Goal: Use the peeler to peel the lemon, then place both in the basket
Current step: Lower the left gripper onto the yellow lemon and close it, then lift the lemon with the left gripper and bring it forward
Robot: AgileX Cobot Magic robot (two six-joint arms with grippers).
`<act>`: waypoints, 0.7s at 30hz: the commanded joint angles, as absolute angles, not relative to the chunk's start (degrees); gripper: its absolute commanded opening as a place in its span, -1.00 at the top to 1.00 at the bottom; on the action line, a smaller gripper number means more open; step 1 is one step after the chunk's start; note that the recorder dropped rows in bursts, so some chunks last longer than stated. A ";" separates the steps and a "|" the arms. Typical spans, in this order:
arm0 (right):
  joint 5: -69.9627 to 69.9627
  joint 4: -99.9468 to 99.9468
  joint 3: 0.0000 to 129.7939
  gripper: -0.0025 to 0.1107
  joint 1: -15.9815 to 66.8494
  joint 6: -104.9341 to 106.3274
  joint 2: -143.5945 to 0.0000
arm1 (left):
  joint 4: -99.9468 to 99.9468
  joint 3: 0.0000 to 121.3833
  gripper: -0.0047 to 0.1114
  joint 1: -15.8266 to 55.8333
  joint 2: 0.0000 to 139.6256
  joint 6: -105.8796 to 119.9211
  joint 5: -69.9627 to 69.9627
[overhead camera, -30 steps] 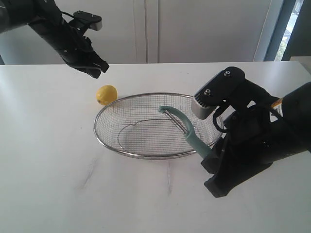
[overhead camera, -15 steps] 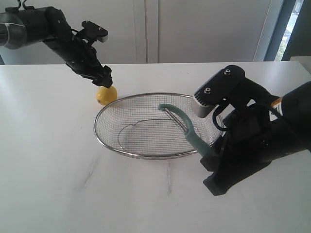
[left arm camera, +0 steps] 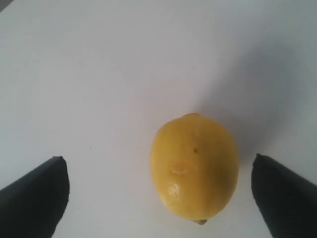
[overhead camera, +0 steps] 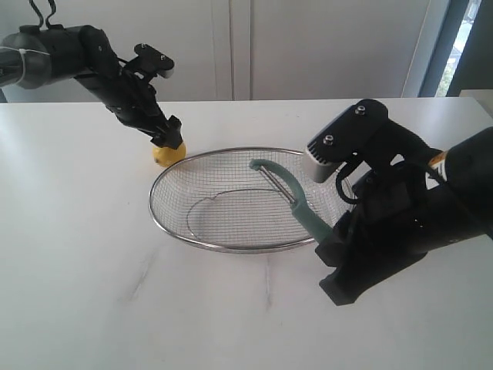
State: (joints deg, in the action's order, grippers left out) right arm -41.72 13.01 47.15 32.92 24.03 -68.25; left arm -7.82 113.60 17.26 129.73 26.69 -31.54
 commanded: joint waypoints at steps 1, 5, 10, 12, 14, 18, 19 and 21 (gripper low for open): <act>-40.85 13.24 47.34 0.96 32.52 23.78 -68.13 | -8.72 113.72 -0.83 17.39 131.41 26.97 -31.01; -40.63 13.24 47.34 0.96 32.52 23.78 -68.13 | -10.13 113.72 -0.83 17.39 132.48 26.97 -30.10; -40.63 13.24 47.34 0.96 32.52 23.78 -68.13 | -10.35 113.72 -0.83 17.44 133.71 26.97 -28.84; -40.63 13.24 47.34 0.96 32.52 23.78 -68.13 | -10.60 113.72 -0.83 17.44 134.34 26.97 -28.03; -40.63 13.24 47.34 0.96 32.52 23.78 -68.13 | -11.21 113.72 -0.83 17.44 134.77 26.97 -27.64; -40.63 13.24 47.34 0.96 32.52 23.78 -68.13 | -13.63 113.72 -0.82 17.44 135.64 26.97 -27.36; -40.63 13.24 47.34 0.96 32.52 23.78 -68.13 | -13.64 113.72 -0.81 17.54 135.74 26.97 -27.36; -40.63 13.24 47.34 0.96 32.52 23.78 -68.13 | -13.64 113.72 -0.79 17.64 135.96 26.97 -27.01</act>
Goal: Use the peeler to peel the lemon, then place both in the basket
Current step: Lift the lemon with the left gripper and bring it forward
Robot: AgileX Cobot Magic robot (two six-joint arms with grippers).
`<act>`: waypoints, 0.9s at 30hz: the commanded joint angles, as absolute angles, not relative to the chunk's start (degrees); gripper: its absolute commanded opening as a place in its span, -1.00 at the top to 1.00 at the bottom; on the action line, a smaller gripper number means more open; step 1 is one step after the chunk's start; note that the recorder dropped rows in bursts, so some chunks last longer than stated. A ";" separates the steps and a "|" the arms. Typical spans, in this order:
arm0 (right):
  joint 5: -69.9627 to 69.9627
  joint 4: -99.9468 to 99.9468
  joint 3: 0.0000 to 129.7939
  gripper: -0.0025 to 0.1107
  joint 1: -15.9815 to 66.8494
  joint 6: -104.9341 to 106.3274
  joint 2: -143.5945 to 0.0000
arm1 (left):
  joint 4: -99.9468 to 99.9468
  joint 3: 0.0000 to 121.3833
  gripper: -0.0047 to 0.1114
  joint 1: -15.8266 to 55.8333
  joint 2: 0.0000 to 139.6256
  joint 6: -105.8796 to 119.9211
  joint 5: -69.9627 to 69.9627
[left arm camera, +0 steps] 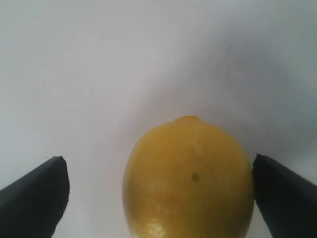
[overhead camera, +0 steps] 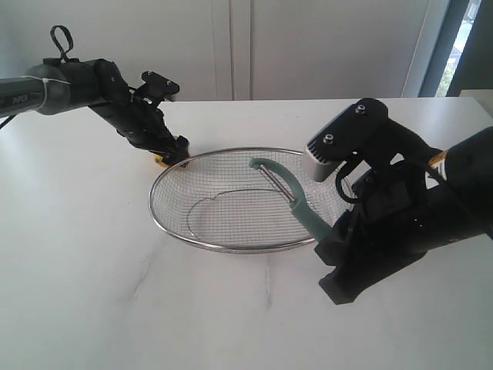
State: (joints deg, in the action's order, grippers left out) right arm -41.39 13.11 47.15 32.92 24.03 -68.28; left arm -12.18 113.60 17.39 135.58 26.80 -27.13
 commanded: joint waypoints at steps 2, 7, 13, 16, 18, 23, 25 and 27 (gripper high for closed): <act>-40.63 13.24 47.34 0.96 32.52 23.78 -68.13 | -13.64 113.72 -0.78 17.81 136.41 26.97 -27.01; -40.63 13.24 47.34 0.96 32.52 23.78 -68.13 | -13.25 113.72 -0.64 18.02 137.13 26.97 -27.66; -40.63 13.24 47.34 0.96 32.52 23.78 -68.13 | -12.72 113.72 0.12 18.02 137.04 26.97 -27.77; -40.63 13.24 47.34 0.96 32.52 23.78 -68.13 | -11.98 113.72 0.71 18.02 135.59 26.97 -27.77; -40.63 13.24 47.34 0.96 32.52 23.78 -68.13 | -10.24 113.72 0.92 18.02 134.08 27.12 -27.77; -40.64 13.36 47.34 0.96 32.52 23.78 -68.13 | -6.06 113.72 0.92 18.02 128.04 27.00 -31.95; -40.64 13.36 47.34 0.96 32.52 23.78 -68.13 | -5.88 113.72 0.92 18.02 123.10 26.84 -39.44; -40.75 13.35 47.34 0.96 32.52 23.78 -68.13 | -5.88 113.72 0.92 18.02 118.92 25.43 -45.65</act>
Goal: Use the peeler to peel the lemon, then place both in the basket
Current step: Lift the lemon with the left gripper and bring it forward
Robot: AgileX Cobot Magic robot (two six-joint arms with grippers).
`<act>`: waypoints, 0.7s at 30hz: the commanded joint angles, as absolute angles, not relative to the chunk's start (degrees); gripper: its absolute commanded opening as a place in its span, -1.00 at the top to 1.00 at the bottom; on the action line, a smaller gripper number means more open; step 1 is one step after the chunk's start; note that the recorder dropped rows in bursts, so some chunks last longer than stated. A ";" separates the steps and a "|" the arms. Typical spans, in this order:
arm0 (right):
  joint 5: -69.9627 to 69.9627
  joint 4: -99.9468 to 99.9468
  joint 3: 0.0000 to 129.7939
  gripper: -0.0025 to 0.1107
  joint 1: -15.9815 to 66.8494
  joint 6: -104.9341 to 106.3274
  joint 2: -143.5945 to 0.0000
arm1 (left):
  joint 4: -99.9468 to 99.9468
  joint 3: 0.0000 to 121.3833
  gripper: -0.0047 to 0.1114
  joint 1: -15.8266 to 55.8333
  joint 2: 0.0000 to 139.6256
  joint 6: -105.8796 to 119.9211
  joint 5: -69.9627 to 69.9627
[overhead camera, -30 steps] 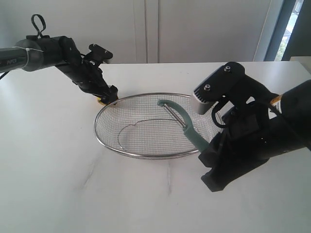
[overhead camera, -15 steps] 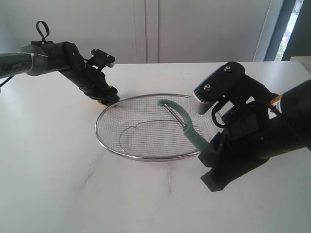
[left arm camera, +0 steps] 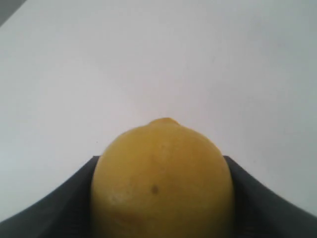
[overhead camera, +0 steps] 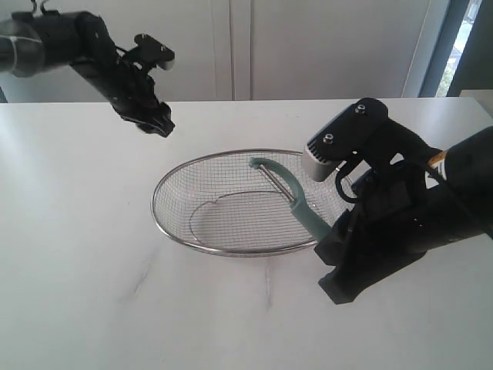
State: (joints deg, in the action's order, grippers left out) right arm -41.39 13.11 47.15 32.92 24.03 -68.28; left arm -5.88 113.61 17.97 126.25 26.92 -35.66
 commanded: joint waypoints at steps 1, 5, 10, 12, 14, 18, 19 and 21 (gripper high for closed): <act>-40.99 13.35 47.34 0.96 32.52 23.78 -68.13 | -5.88 113.72 0.92 18.02 117.36 25.32 -48.03; -41.11 13.47 47.34 0.96 32.52 23.78 -68.13 | -7.97 112.10 0.92 18.02 107.13 25.47 -60.98; -40.77 13.47 47.34 0.96 32.52 23.78 -68.13 | -13.42 103.09 0.92 18.02 96.12 27.05 -59.90; -40.77 13.35 47.25 0.96 32.52 23.78 -68.13 | -14.59 97.09 0.92 18.02 89.20 27.60 -57.66; -40.77 13.46 47.25 0.96 32.52 23.78 -68.13 | -14.93 90.64 0.92 18.02 82.81 28.41 -56.40; -40.65 13.62 47.25 0.96 32.52 23.15 -68.13 | -15.59 78.85 0.92 18.02 73.04 28.96 -52.96; -40.39 14.07 47.25 0.96 32.52 21.68 -68.13 | -16.57 74.19 0.92 18.02 68.69 28.96 -49.96; -39.90 16.19 47.25 0.96 32.52 20.40 -68.13 | -18.41 66.67 0.92 18.02 62.75 29.39 -45.48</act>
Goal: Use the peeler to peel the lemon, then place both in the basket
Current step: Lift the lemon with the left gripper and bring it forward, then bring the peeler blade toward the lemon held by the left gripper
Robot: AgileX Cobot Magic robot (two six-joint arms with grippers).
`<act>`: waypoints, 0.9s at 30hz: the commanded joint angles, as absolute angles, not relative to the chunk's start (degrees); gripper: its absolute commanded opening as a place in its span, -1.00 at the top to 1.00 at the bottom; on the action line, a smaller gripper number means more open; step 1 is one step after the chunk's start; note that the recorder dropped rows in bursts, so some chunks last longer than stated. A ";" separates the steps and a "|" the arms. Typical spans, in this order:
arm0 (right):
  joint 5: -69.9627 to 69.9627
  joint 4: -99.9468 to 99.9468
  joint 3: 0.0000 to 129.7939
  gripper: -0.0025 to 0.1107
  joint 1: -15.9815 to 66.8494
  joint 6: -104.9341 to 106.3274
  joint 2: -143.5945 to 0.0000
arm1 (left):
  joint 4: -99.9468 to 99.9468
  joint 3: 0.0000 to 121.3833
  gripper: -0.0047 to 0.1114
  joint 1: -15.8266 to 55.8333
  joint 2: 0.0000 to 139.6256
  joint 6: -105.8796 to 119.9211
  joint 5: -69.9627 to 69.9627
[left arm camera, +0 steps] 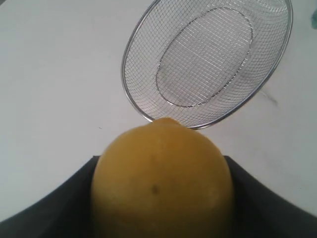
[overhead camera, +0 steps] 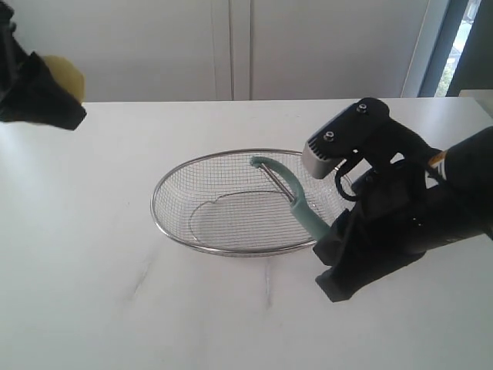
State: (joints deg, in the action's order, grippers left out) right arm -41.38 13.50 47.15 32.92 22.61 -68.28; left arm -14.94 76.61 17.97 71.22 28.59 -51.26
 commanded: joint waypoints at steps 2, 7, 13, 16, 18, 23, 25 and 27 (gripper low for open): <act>-38.46 18.29 47.25 0.96 32.52 20.40 -68.13 | -21.99 58.55 0.92 18.02 57.19 32.50 -41.79; -30.24 18.23 47.25 0.96 32.52 20.40 -68.13 | -28.15 43.84 0.92 18.02 50.61 34.55 -33.75; -28.66 18.01 47.25 0.96 32.52 20.76 -69.83 | -40.99 38.46 0.92 18.62 50.64 37.38 -21.70; -29.67 18.13 47.25 0.96 32.52 20.76 -71.94 | -43.17 38.47 0.92 21.79 52.52 44.62 -20.88; -29.67 18.57 47.25 0.96 32.52 20.76 -73.16 | -44.63 38.47 0.92 23.86 53.99 49.53 -20.11; -30.76 22.86 47.25 0.96 32.74 20.62 -75.46 | -46.17 38.47 0.92 27.50 57.91 57.52 -15.83; -31.46 23.54 47.25 0.96 33.74 21.23 -75.61 | -46.17 38.47 0.92 28.28 58.77 57.52 -14.14; -32.40 23.65 47.25 0.96 34.83 23.09 -75.61 | -46.17 38.47 0.92 29.00 59.34 57.52 -13.24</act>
State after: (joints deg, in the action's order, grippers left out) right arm -31.55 22.42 47.15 33.51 21.01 -75.53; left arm -44.11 38.75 27.74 58.85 56.70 -15.17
